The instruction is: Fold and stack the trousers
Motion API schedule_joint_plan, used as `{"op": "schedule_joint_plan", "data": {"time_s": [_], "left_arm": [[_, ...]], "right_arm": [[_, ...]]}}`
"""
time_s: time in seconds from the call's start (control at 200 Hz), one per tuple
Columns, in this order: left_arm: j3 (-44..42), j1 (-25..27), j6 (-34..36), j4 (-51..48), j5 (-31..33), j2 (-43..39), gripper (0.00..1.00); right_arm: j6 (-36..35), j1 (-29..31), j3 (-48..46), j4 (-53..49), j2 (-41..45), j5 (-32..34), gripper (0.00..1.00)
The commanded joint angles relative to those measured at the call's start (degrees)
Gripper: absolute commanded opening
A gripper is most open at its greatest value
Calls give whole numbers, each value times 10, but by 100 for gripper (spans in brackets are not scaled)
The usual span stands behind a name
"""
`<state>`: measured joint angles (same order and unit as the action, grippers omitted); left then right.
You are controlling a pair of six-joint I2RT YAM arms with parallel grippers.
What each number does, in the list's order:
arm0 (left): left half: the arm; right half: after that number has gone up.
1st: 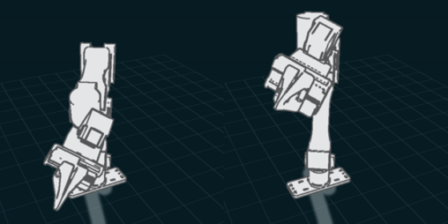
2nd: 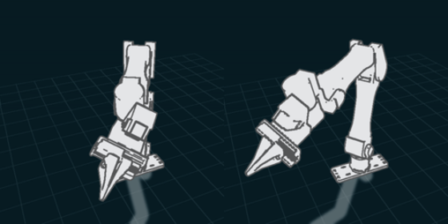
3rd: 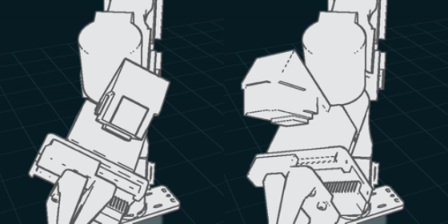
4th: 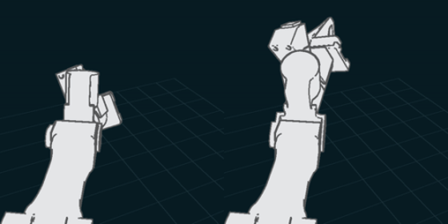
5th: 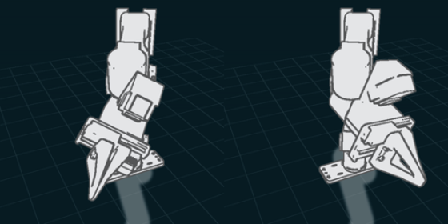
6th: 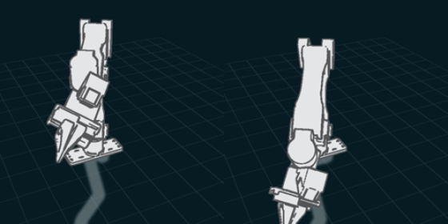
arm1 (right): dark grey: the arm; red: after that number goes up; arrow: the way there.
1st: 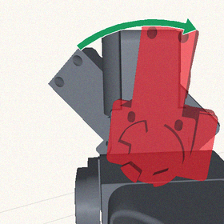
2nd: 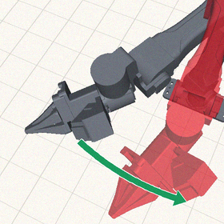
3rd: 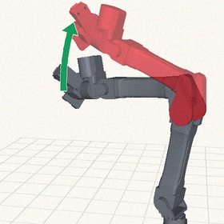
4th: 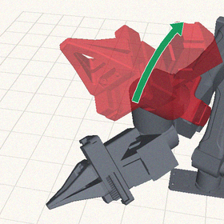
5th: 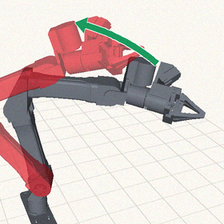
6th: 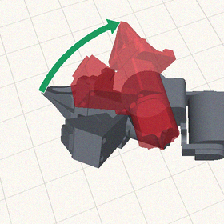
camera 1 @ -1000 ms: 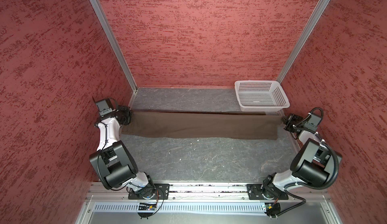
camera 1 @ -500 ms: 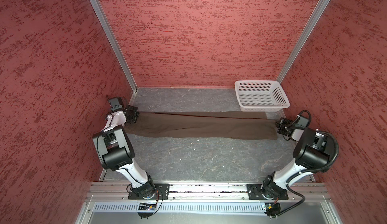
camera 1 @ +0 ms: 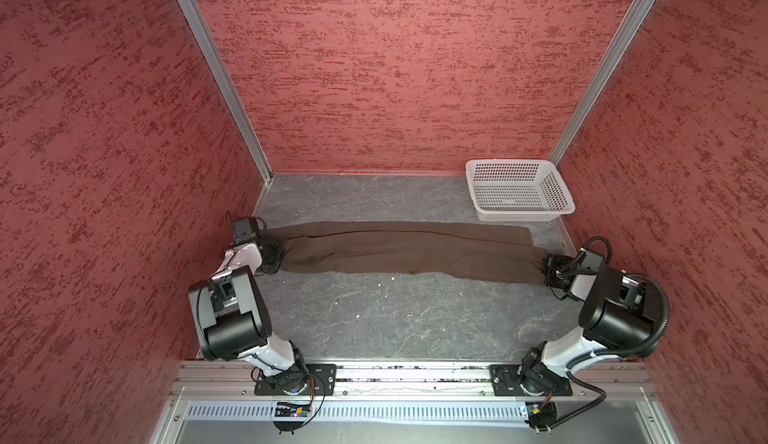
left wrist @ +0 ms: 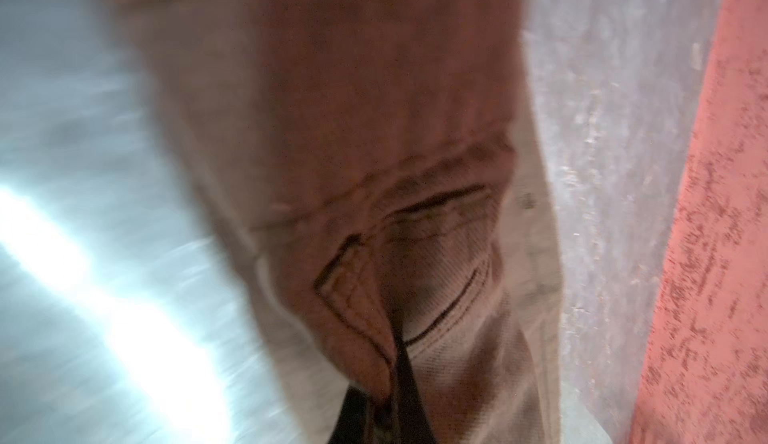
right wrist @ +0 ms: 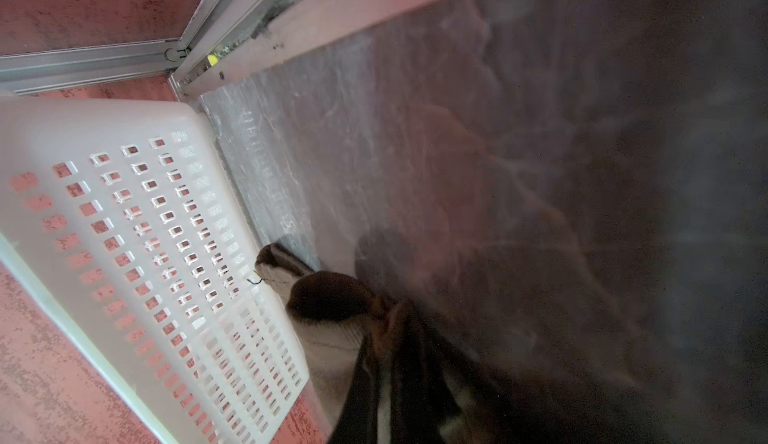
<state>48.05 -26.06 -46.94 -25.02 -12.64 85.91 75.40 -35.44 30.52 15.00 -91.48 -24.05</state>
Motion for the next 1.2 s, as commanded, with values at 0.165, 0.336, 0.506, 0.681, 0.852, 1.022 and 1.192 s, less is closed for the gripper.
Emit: {"op": "schedule_joint_plan", "data": {"time_s": [0.165, 0.336, 0.506, 0.681, 0.852, 1.022, 1.192], "left_arm": [[-78, -68, 41, -38, 9, -100, 0], [-22, -74, 32, -49, -12, -98, 0], [61, -66, 13, -58, -21, -69, 0], [121, -56, 1, -56, -14, -36, 1], [165, -52, 0, -52, -16, 20, 1], [201, -44, -6, -51, -18, 79, 1], [268, -20, -2, -73, -14, 147, 3]], "right_arm": [[-37, -97, -98, -75, 71, -50, 0], [-70, -113, -20, -157, 132, -50, 0], [-37, -113, 32, -153, 128, -63, 0], [-10, -109, 51, -112, 88, -102, 0], [15, -94, 60, -69, 51, -101, 0], [25, -72, 100, -51, 9, -94, 0], [33, -46, 139, -31, -46, -86, 0]]}}
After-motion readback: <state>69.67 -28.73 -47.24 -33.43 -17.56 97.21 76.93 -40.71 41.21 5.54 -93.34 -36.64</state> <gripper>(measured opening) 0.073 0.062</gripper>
